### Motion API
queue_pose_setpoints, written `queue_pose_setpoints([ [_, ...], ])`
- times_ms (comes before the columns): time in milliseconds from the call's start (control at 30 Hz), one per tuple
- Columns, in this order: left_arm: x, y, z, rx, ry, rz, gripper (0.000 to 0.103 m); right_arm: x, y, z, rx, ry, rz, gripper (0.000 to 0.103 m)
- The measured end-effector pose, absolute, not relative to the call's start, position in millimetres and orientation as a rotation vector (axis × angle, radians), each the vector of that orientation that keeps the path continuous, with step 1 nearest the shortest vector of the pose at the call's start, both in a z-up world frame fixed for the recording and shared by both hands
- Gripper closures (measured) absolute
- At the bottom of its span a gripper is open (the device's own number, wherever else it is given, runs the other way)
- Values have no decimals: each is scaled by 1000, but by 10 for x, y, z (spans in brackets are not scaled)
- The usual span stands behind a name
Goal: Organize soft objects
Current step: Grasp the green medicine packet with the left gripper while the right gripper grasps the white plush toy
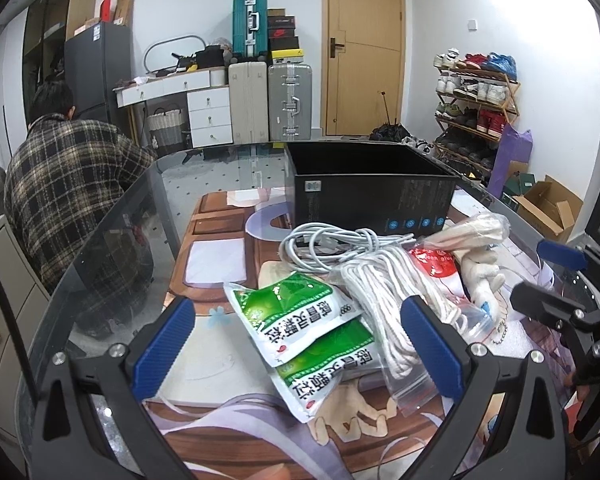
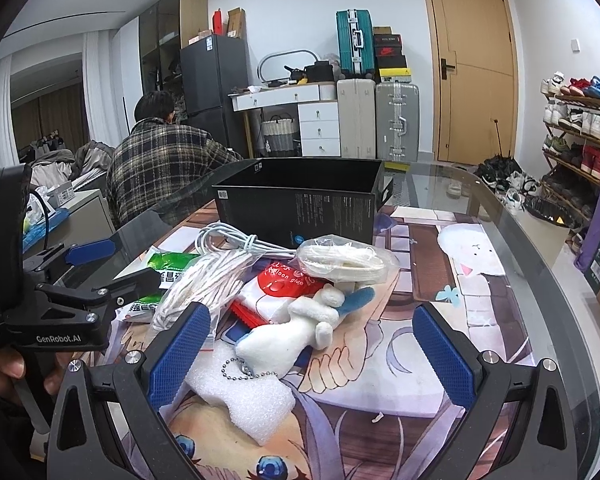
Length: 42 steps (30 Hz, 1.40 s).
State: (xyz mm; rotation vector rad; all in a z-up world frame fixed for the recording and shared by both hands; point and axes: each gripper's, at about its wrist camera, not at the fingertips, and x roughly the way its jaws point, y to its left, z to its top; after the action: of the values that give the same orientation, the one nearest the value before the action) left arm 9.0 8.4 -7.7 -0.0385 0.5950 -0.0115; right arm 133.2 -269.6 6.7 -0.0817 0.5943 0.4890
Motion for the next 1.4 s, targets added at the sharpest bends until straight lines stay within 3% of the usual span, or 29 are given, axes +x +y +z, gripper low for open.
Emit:
queue_pose_setpoints([
  [467, 345, 221, -38, -41, 660, 46, 0, 1618, -2648, 61, -95, 719, 472, 0],
  [1200, 798, 464, -390, -92, 799, 93, 0, 2134, -2621, -224, -86, 872, 366, 2],
  [1400, 871, 397, -432, -87, 830, 80, 0, 2164, -2620, -255, -67, 895, 383, 19],
])
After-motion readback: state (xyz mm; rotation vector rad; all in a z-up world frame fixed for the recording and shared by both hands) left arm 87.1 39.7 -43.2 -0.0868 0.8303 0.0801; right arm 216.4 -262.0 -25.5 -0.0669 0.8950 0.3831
